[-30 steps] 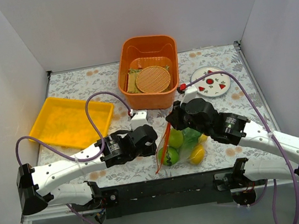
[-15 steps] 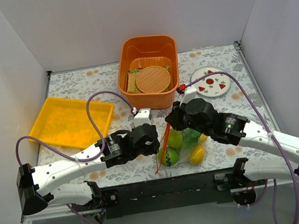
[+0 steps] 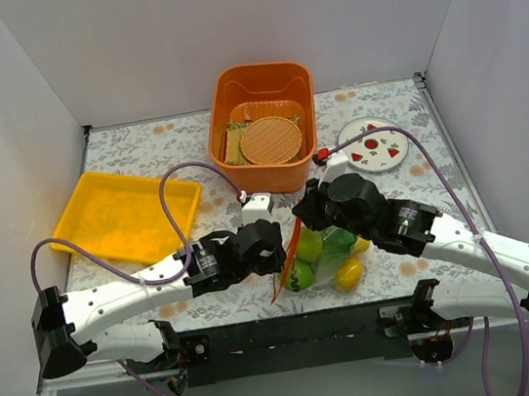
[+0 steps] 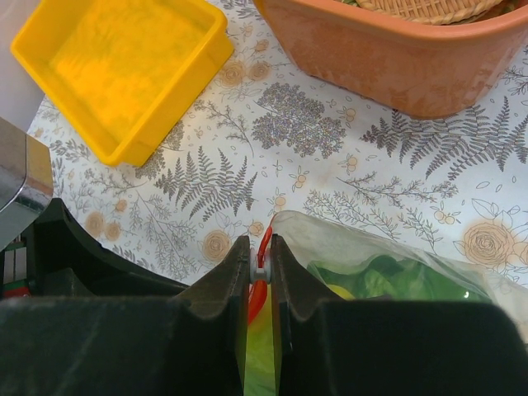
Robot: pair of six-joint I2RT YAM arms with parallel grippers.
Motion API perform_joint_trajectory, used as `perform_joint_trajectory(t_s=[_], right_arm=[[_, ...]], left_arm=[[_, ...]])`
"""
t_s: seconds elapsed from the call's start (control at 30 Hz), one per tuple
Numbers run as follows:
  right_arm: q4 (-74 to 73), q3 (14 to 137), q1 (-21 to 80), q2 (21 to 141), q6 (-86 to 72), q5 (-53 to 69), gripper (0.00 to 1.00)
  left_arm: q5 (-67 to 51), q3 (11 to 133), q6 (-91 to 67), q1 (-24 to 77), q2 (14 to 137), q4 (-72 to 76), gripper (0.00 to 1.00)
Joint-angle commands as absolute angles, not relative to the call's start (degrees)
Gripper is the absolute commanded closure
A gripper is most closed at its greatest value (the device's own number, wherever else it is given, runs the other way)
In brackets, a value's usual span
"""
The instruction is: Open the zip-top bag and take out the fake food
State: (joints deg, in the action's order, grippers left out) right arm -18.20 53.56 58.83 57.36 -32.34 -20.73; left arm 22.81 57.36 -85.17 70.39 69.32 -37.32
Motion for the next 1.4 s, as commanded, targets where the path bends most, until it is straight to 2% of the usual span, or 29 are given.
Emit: perform_joint_trajectory(t_s=[0.0,0.2,0.53,0.83,0.9,0.93,0.97,1.0,1.03,1.1,1.13,1.23,1.37], right_arm=[[-14.9,53.9,58.5,56.2,-32.2,-20.6,0.99],[-15.0,53.8,58.5,55.8,-32.3,-21.0,0.99],[-15.4,53.7,58.5,55.4,-32.3,-21.3,0.99],[-15.5,53.9,58.5,56.1,-32.9,-19.2,0.99],[-15.8,54.1,58.5,56.4,-33.0,-18.5,0.99],[-16.1,54.3,58.5,56.5,-33.0,-18.4,0.96],[-16.5,54.6,58.6,56.8,-33.0,-18.2,0.93],[-17.7,54.9,58.5,57.0,-33.0,-18.2,0.89],[-18.3,55.8,58.5,57.1,-33.1,-18.2,0.77],[-21.2,56.9,58.5,57.2,-33.0,-18.2,0.62],[-22.6,57.7,58.5,57.2,-33.0,-18.1,0.51],[-27.9,60.5,58.5,56.5,-33.1,-18.0,0.46],[-31.7,60.8,58.5,53.8,-33.8,-16.1,0.5]], left_arm=[[22.5,56.3,-84.1,70.5,67.2,-36.6,0.71],[21.4,54.9,-85.2,70.5,65.2,-37.2,0.74],[19.8,53.7,-86.0,70.5,65.6,-36.7,0.74],[25.6,53.5,-85.2,70.5,68.5,-32.4,0.69],[26.5,53.9,-84.8,70.5,69.1,-30.4,0.75],[26.9,54.1,-84.8,70.5,69.3,-30.1,0.81],[26.9,54.6,-84.9,70.5,69.4,-29.4,0.95],[26.7,54.8,-85.2,70.5,69.4,-29.3,1.0],[26.5,55.0,-85.3,70.5,69.3,-29.2,1.0],[25.9,55.1,-86.0,70.5,68.1,-28.5,1.0],[25.8,55.4,-86.0,70.5,67.7,-28.1,1.0],[25.3,57.1,-86.2,70.5,66.8,-27.9,1.0],[23.8,59.1,-86.7,70.5,67.6,-27.8,1.0]])
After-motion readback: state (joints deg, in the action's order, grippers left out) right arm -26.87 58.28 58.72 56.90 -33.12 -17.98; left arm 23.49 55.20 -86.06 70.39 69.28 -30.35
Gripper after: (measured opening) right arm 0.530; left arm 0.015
